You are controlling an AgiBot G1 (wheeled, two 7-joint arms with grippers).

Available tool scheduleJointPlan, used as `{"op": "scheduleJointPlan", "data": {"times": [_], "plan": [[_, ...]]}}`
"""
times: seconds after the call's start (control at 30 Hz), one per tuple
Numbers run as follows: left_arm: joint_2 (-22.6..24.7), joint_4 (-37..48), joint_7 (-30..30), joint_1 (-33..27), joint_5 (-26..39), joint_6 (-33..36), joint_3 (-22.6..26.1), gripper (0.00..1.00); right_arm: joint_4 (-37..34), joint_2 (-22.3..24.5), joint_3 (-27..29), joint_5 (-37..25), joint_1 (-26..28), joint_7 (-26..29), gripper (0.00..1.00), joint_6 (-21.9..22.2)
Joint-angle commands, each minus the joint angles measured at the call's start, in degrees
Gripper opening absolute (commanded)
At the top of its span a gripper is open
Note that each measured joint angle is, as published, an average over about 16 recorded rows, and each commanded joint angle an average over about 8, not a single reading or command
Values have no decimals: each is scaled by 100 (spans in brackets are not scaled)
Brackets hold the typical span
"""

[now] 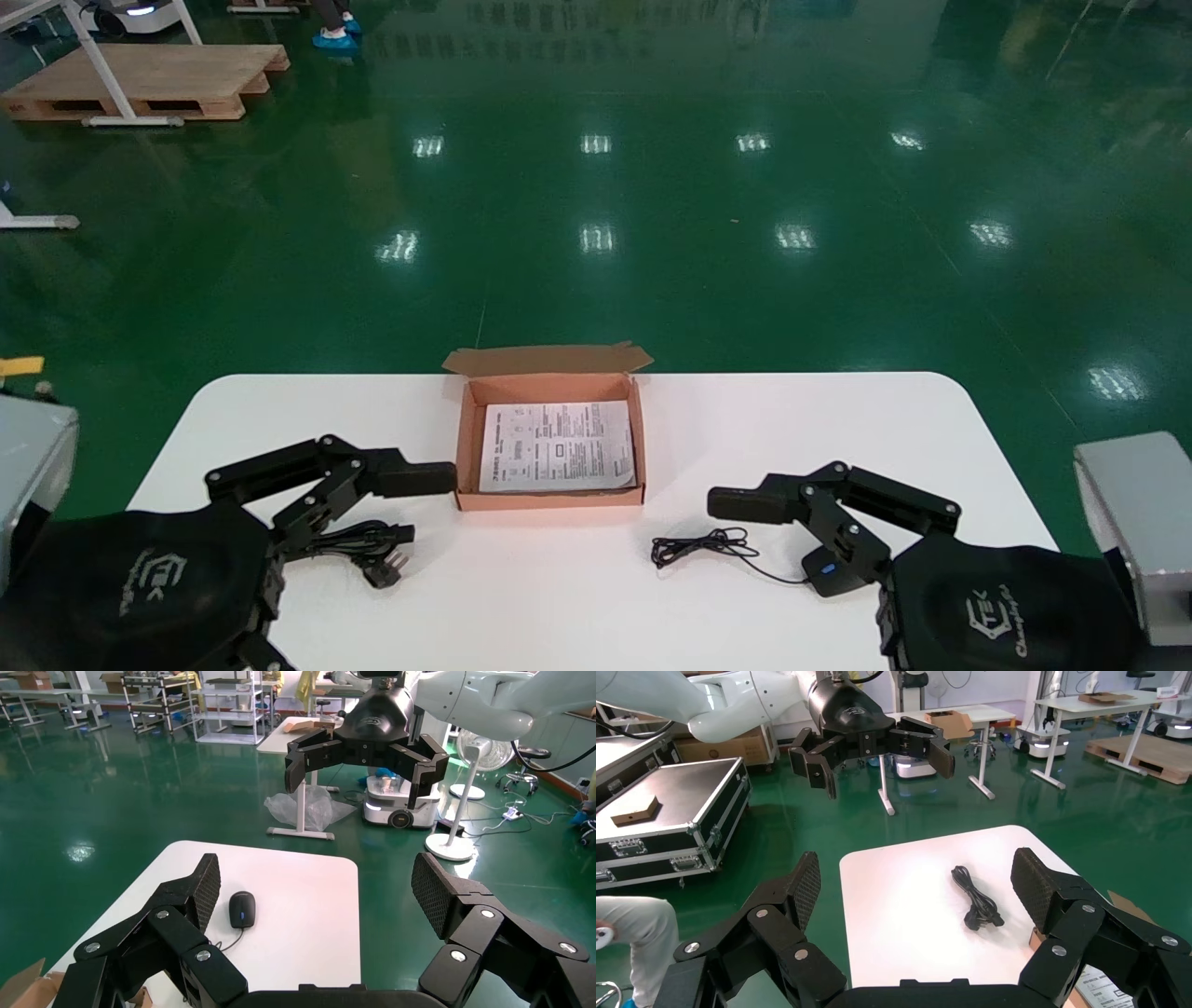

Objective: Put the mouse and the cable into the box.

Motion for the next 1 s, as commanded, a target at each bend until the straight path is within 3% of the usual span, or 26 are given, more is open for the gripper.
{"op": "scheduleJointPlan", "data": {"times": [0.03, 1.0], "plan": [[0, 0, 0, 0, 0, 0, 0, 100, 0, 0, 0, 0, 0, 0, 100, 0], [0, 0, 0, 0, 0, 0, 0, 100, 0, 0, 0, 0, 0, 0, 100, 0]]}}
